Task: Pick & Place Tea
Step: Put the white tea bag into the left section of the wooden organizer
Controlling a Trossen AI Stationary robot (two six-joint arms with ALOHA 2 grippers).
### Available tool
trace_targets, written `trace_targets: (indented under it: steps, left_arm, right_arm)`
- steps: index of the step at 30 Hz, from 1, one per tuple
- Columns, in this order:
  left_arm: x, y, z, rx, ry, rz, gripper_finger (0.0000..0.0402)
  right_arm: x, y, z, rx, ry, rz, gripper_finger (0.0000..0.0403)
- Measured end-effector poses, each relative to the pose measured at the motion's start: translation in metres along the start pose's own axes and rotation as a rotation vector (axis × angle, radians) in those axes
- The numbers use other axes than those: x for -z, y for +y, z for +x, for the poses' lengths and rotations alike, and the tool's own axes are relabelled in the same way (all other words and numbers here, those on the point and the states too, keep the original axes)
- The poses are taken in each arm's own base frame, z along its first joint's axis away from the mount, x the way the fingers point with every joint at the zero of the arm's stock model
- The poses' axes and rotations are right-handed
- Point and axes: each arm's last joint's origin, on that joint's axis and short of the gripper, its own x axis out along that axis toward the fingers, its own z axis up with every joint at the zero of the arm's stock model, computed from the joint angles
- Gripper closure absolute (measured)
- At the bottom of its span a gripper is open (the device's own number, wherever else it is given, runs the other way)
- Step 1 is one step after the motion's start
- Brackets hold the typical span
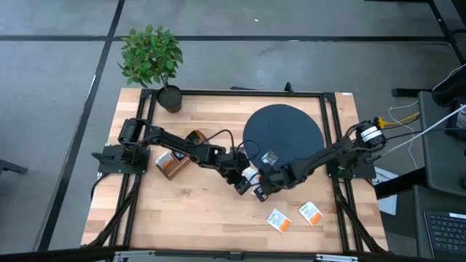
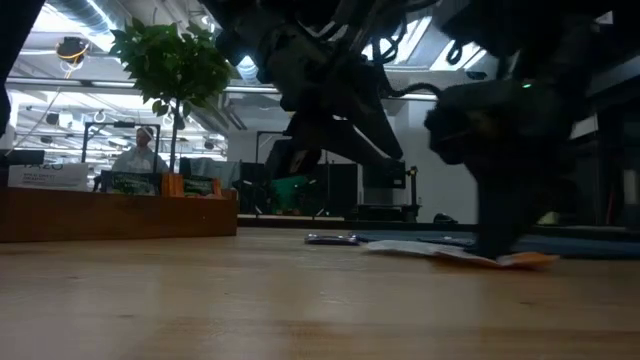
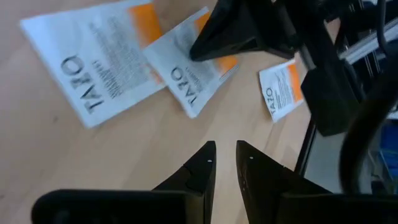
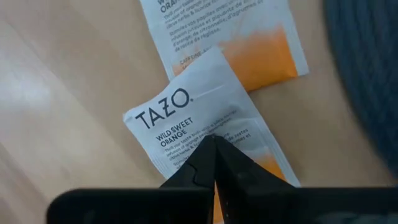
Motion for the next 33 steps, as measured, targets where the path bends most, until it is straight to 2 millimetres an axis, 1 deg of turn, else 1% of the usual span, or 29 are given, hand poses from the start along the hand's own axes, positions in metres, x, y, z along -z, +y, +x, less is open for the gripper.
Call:
trace_targets:
  steps: [4, 6, 8, 10, 12, 16, 18, 20, 22, 26, 29, 33]
  left_arm:
    - [0.0, 0.0, 0.0, -0.021, -0.03, -0.024, 0.0343]
    - [-0.001, 0.0, 0.0, -0.024, -0.037, -0.027, 0.0343]
    - [-0.001, 0.0, 0.0, -0.024, -0.038, -0.027, 0.0343]
    - [0.0, 0.001, 0.0, -0.03, -0.035, -0.025, 0.0343]
    - [0.001, 0.0, 0.0, -0.032, -0.04, -0.021, 0.0343]
    - [0.003, -0.001, 0.001, -0.065, -0.077, -0.016, 0.0343]
    - [0.003, -0.001, 0.001, -0.068, -0.083, -0.014, 0.0343]
    - [0.002, -0.001, 0.001, -0.07, -0.086, -0.015, 0.0343]
    - [0.001, 0.0, 0.001, -0.08, -0.102, -0.016, 0.0343]
    - [-0.002, 0.003, 0.001, -0.107, -0.13, -0.025, 0.0343]
    - [0.001, 0.011, 0.012, -0.12, -0.092, -0.064, 0.0339]
    - [0.007, 0.023, 0.033, -0.117, -0.027, -0.116, 0.0322]
  right_arm:
    - [-0.015, -0.002, 0.001, -0.027, -0.023, -0.019, 0.0393]
    - [-0.018, -0.003, -0.002, -0.041, -0.015, -0.014, 0.0393]
    - [-0.021, 0.001, -0.009, -0.066, -0.023, -0.014, 0.0393]
    - [-0.023, 0.01, -0.024, -0.116, -0.063, -0.019, 0.0393]
    - [-0.019, 0.012, -0.038, -0.108, -0.08, -0.031, 0.0393]
    - [-0.006, -0.001, -0.057, 0.028, -0.042, -0.016, 0.0393]
    - [0.001, -0.007, -0.061, 0.103, -0.01, -0.007, 0.0393]
    - [0.005, -0.011, -0.062, 0.143, 0.009, -0.009, 0.0393]
    - [0.006, -0.008, -0.061, 0.124, 0.007, -0.01, 0.0393]
    - [0.007, -0.008, -0.052, 0.144, 0.013, -0.012, 0.0393]
    - [0.007, -0.011, -0.046, 0.159, 0.015, -0.015, 0.0393]
    - [0.009, -0.018, -0.038, 0.144, 0.009, -0.01, 0.0393]
